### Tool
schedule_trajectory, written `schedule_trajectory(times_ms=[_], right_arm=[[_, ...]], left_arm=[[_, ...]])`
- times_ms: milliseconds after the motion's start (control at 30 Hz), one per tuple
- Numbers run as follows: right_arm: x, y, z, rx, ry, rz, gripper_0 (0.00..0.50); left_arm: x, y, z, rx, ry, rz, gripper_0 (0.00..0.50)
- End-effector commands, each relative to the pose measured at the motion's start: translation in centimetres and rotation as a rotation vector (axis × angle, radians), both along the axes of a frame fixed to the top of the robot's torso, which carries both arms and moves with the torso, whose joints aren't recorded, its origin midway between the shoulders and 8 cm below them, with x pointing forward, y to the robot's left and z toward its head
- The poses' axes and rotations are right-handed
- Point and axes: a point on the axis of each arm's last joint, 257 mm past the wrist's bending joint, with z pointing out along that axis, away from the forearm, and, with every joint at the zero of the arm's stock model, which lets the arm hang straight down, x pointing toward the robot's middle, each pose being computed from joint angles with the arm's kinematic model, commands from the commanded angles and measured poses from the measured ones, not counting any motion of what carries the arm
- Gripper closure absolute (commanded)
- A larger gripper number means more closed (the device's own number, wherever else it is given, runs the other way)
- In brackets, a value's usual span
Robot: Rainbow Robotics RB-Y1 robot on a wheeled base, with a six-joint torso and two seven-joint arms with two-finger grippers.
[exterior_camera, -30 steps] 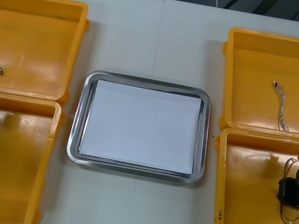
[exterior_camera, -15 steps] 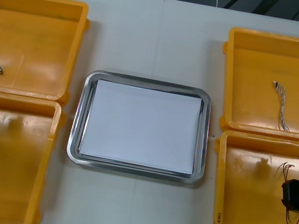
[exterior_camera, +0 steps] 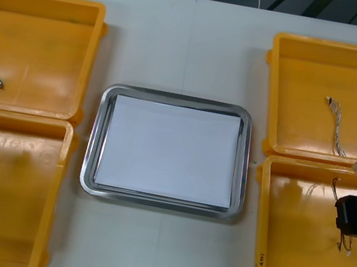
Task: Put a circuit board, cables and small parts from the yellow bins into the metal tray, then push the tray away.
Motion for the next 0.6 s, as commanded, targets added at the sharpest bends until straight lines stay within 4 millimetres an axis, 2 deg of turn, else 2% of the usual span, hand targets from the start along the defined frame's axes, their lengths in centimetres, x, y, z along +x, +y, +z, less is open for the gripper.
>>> schedule_trajectory(times_ms=[33,367,500,600], right_arm=[[1.4,2.5,3.8,0.047,-0.064,0.043,0.5],[0.2,4.7,4.8,0.066,-0.029,0.026,0.5],[0.0,6.7,5.5,0.081,-0.008,0.025,0.5],[0.6,8.7,6.2,0.116,-0.023,0.032,0.5]], left_arm=[[0.2,0.0,0.8,0.042,-0.044,-0.123,0.0],[1.4,-0.6,1.1,0.044,-0.056,-0.128,0.0],[2.0,-0.4,0.6,0.036,-0.047,-0.114,0.0],[2.7,-0.3,-0.1,0.027,-0.049,-0.101,0.0]])
